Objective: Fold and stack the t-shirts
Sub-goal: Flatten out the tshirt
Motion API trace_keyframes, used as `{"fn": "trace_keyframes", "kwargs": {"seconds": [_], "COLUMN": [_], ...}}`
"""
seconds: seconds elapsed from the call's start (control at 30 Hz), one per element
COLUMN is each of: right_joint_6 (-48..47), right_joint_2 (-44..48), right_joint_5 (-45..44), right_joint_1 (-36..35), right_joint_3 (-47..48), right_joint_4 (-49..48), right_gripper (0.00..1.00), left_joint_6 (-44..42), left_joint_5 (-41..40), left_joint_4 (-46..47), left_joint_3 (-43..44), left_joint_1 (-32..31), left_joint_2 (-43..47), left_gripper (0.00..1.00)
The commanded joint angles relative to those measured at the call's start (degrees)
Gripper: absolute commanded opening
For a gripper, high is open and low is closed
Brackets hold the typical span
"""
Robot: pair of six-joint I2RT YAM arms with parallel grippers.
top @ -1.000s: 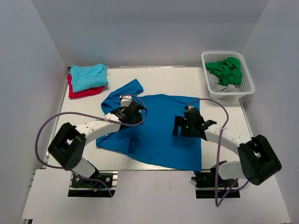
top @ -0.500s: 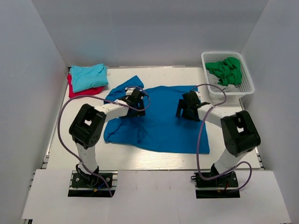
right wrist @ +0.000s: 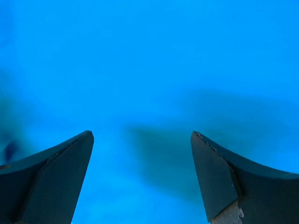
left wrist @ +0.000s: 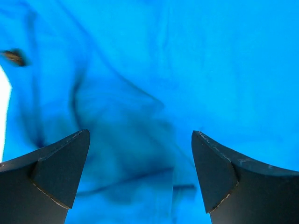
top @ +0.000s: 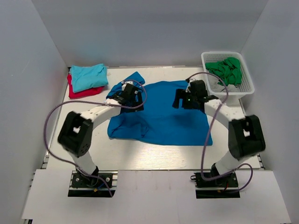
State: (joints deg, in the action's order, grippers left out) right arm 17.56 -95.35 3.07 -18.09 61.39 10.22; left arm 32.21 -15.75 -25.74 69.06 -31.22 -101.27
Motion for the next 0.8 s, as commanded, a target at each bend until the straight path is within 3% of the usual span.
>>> {"fn": "trace_keyframes", "kwargs": {"seconds": [0.0, 0.13, 0.27, 0.43, 0.6, 0.73, 0.77], "right_joint_6": [-4.38, -3.59, 0.44, 2.74, 5.72, 7.31, 7.57], "right_joint_2": [7.98, 6.42, 0.71, -7.21, -11.43, -12.75, -13.89], "right_joint_5": [13.70, 15.82, 14.17, 11.71, 2.75, 0.45, 0.10], "right_joint_1": [-4.84, -18.18, -25.48, -31.04, -34.03, -34.73, -34.91], "right_joint_3": [-3.64, -2.41, -1.36, 5.76, 8.40, 7.60, 8.04], "right_joint_4": [-4.77, -2.65, -6.51, -7.67, -7.84, -11.71, -11.36], "right_gripper": [0.90, 0.90, 0.90, 0.90, 0.90, 0.83, 0.77], "left_joint_6": [0.49, 1.10, 0.40, -0.74, -2.06, -2.06, -2.06], "left_joint_5": [-2.53, 0.44, 5.20, 12.30, 15.22, 14.34, 14.34], "left_joint_4": [0.95, 2.52, 4.99, 6.75, 10.88, 12.20, 12.20], "left_joint_3": [-2.69, -4.10, -3.41, 3.01, 1.70, -1.11, -1.12], "left_joint_1": [2.30, 6.60, 9.68, 11.97, 12.50, 12.50, 12.50], "left_joint_2": [8.72, 10.31, 6.81, -2.60, -4.02, -3.49, -3.49], "left_gripper": [1.00, 1.00, 1.00, 1.00, 1.00, 1.00, 1.00]}}
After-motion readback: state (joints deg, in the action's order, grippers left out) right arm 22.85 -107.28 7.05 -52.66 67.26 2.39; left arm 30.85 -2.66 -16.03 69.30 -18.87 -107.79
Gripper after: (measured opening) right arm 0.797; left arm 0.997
